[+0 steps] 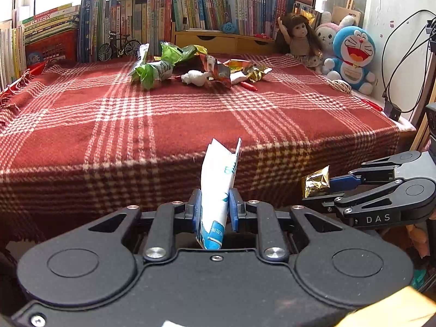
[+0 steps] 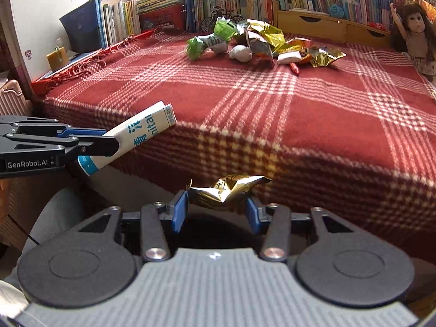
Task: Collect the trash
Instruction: 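Carry the paper bag and gold wrapper down over the black bin, then open both grippers to drop the bag and wrapper into the bin, then raise both grippers back over the remaining wrappers on the blanket, then grasp the red-and-white snack packet with the left gripper, then reach the right gripper toward the red crayon while the left holds the packet, then close the right gripper on the red crayon, then carry the snack packet and red crayon off the bed edge over the black bin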
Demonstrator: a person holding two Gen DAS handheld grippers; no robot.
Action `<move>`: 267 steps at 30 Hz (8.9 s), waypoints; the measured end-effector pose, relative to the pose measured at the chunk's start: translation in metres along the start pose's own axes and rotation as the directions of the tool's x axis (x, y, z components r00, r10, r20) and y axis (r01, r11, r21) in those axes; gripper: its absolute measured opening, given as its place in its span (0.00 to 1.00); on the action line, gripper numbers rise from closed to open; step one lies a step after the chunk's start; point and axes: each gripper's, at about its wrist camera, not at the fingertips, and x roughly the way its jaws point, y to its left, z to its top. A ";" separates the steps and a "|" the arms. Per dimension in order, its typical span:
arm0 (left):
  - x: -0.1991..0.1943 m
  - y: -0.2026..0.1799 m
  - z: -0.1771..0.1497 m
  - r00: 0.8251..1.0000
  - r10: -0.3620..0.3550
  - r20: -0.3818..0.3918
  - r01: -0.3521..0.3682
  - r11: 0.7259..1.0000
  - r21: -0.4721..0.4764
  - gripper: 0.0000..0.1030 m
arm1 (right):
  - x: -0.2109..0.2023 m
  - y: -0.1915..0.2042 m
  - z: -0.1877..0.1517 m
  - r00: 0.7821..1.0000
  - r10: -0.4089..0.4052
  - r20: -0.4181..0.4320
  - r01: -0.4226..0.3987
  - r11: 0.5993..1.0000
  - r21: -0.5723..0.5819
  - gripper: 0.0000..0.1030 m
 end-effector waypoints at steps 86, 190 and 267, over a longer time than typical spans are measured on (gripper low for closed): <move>0.115 0.018 0.155 0.974 0.028 0.224 -0.046 0.996 0.073 0.97 | 0.020 -0.090 0.135 0.966 -0.188 0.175 0.170 0.979 0.115 0.66; 0.140 0.026 0.198 0.975 0.008 0.220 -0.004 1.000 -0.016 0.21 | 0.104 -0.096 0.172 0.967 -0.243 0.072 0.229 0.960 0.162 0.39; -0.011 0.025 0.031 0.985 -0.086 0.148 0.099 0.991 -0.088 0.21 | -0.016 -0.002 0.049 0.990 -0.092 0.104 0.081 0.991 0.107 0.13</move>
